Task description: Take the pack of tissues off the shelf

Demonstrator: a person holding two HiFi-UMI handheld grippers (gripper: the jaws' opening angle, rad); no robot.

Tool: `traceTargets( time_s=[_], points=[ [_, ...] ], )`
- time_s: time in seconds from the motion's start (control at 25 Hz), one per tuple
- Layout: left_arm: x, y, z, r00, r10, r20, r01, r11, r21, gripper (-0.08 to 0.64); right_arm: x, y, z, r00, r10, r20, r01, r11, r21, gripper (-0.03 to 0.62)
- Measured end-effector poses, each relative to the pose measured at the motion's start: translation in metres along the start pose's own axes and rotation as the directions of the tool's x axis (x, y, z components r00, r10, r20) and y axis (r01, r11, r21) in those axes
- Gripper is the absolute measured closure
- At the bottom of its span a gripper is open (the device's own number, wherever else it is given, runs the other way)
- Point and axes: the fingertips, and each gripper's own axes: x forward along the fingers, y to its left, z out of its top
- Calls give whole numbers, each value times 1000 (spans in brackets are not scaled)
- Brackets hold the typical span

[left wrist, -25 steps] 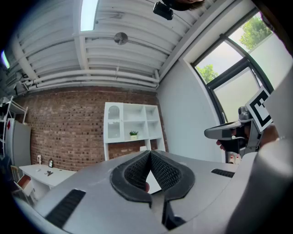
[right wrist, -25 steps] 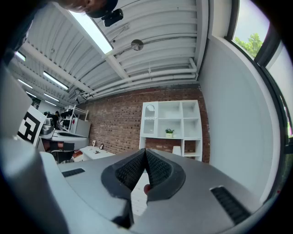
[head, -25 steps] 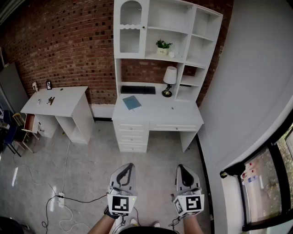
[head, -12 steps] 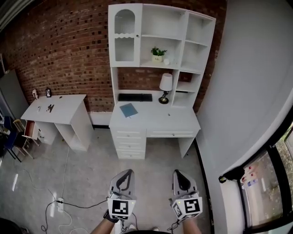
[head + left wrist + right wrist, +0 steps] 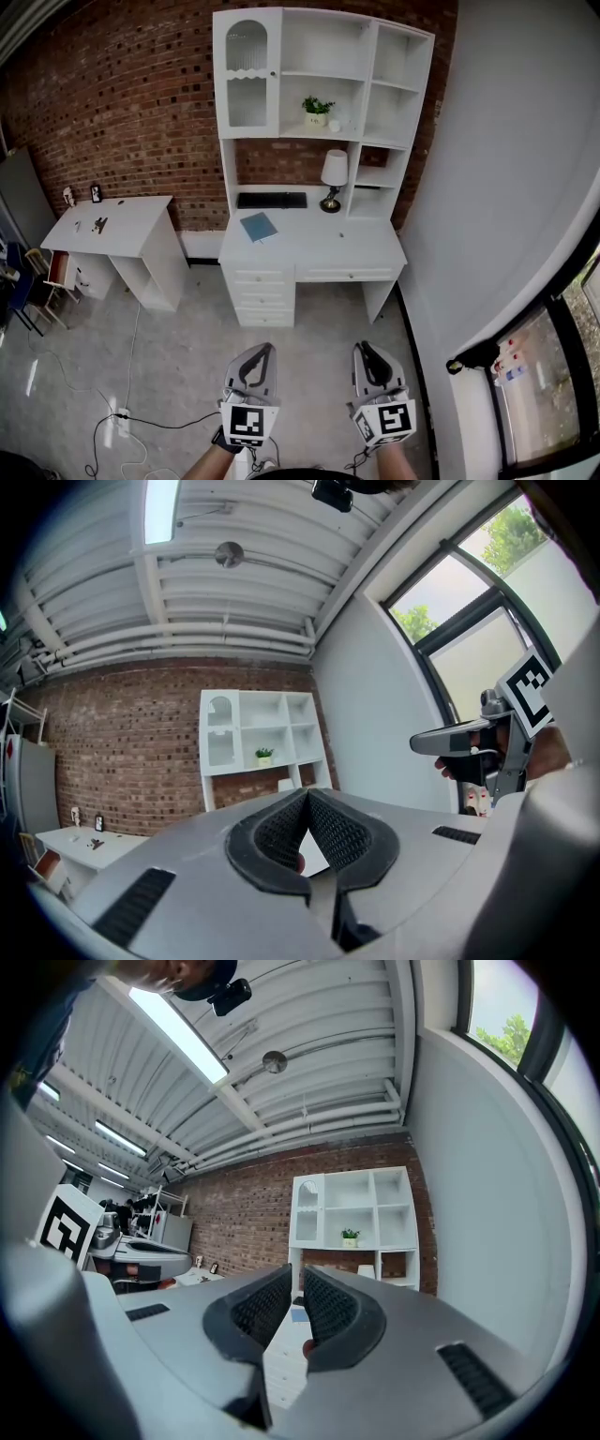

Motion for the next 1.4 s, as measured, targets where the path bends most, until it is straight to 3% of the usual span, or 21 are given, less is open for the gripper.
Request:
traceTargets(
  time_s=[0.32, 0.64, 1.12, 1.4],
  points=[
    [-1, -2, 1, 1000, -10, 5, 10, 1000, 3, 541, 0, 5, -2, 1000, 10, -11, -10, 1000, -17, 472],
    [-8, -1, -2, 1000, -16, 0, 16, 1000, -2, 541, -2, 5, 1, 1000, -3, 15, 3, 1000, 25, 303],
    [-38, 37, -16, 999, 22, -27, -22, 999, -30, 541, 8, 34, 14, 1000, -21, 8, 21, 1000, -15, 291],
    [-61, 59, -27, 1000, -21, -17, 20, 999, -35, 541, 14, 78, 17, 1000, -25, -2, 25, 1000, -9, 293]
  ],
)
